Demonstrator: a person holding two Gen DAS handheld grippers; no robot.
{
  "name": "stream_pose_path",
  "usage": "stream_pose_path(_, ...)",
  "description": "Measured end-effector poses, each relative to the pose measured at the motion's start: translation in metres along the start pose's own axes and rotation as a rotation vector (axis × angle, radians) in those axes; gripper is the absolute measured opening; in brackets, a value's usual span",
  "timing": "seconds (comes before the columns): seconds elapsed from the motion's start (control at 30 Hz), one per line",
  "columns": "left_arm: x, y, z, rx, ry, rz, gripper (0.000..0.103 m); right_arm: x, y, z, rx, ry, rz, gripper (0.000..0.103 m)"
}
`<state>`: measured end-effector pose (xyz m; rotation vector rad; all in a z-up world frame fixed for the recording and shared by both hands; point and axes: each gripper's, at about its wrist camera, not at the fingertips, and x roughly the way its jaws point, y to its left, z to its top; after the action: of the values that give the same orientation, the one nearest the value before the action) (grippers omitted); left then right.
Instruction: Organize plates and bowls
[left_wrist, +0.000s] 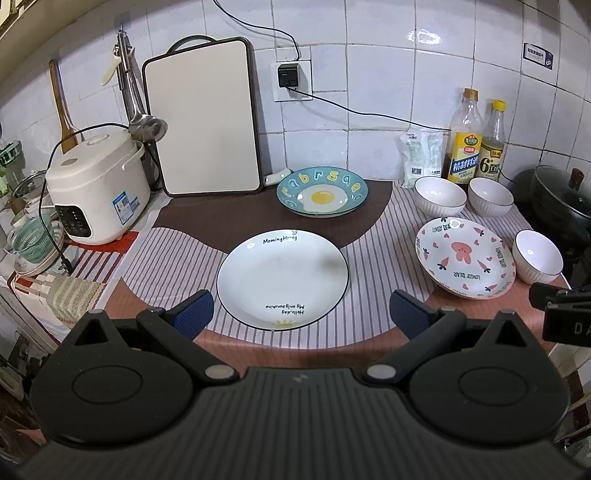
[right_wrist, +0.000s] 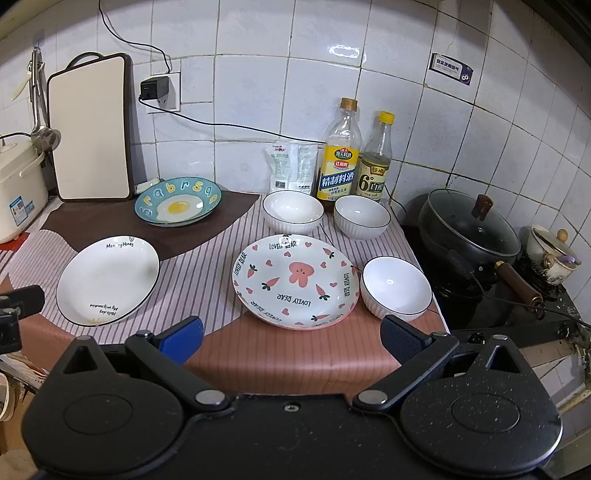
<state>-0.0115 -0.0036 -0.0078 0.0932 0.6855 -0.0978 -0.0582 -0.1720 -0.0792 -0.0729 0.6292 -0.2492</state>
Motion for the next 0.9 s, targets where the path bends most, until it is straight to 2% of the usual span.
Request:
stream_pose_path(0.67,0.003,-0.001,-0.004,-0.003,0.015,-0.018,0.103,0.0,0.001,-0.002,-0.011,-0.003,-0.011,0.103)
stream_pose_path(0.8,0.006,0.0,0.003,0.009,0.032,-0.036,0.103,-0.002,-0.001,0.001,-0.001,0.006,0.044,0.103)
stream_pose_path(0.9,0.006,0.002,0.014,0.008,0.025,-0.062,0.103,-0.008,0.0,0.006,-0.011,-0.029,0.067,0.103)
